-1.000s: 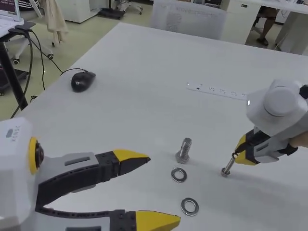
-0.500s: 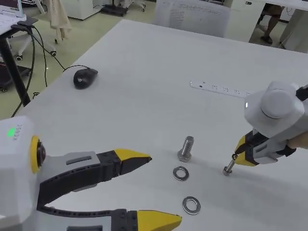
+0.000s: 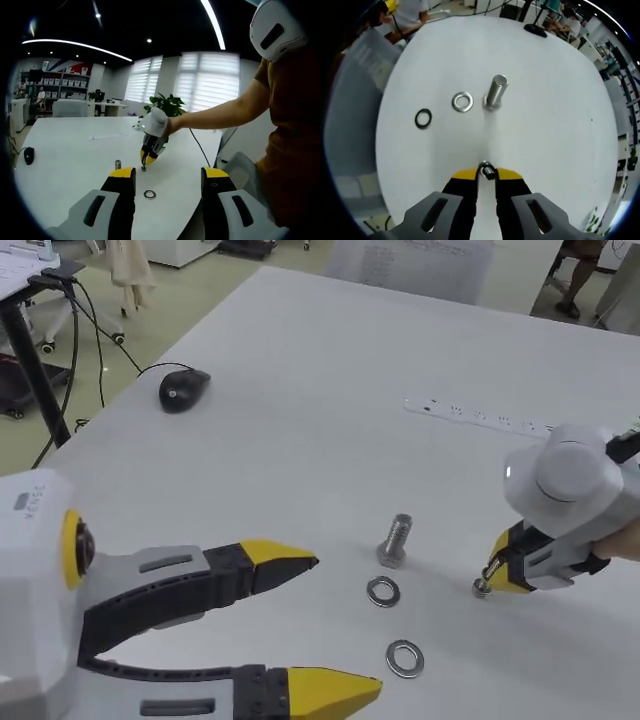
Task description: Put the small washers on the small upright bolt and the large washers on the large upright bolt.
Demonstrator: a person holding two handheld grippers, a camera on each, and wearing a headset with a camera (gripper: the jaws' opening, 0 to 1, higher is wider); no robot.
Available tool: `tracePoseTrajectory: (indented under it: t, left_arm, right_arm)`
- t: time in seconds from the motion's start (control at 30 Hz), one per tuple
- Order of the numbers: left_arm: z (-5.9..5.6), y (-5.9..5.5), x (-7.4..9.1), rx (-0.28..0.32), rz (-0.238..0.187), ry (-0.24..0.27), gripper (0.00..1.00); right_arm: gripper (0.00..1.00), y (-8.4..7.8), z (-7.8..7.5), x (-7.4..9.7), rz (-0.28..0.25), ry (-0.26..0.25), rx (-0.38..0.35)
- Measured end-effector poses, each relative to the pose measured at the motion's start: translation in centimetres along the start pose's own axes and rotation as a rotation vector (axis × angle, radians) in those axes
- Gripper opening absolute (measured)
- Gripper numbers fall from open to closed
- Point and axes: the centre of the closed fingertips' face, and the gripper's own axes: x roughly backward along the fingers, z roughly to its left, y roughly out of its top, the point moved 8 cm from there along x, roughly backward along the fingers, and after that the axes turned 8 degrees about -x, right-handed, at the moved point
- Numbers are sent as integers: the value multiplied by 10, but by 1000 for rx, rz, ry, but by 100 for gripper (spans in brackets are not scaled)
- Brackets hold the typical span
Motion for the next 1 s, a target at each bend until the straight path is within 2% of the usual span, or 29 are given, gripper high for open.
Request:
tracePoseTrajectory:
  t: [0.3, 0.57, 0.77, 1.0]
  left_arm:
    - [2, -5, -1, 15, 8, -1, 51]
    - [4, -5, -3, 17, 12, -2, 51]
    - [3, -3, -4, 9, 12, -6, 51]
    - [-1, 3, -3, -20, 13, -22, 51]
  right_arm:
    - [13, -2, 2, -13, 0, 14, 0]
    - [15, -3, 4, -12, -1, 23, -1]
    - [17, -7, 6, -5, -14, 12, -21]
    - [17, -22, 13, 8, -14, -11, -50]
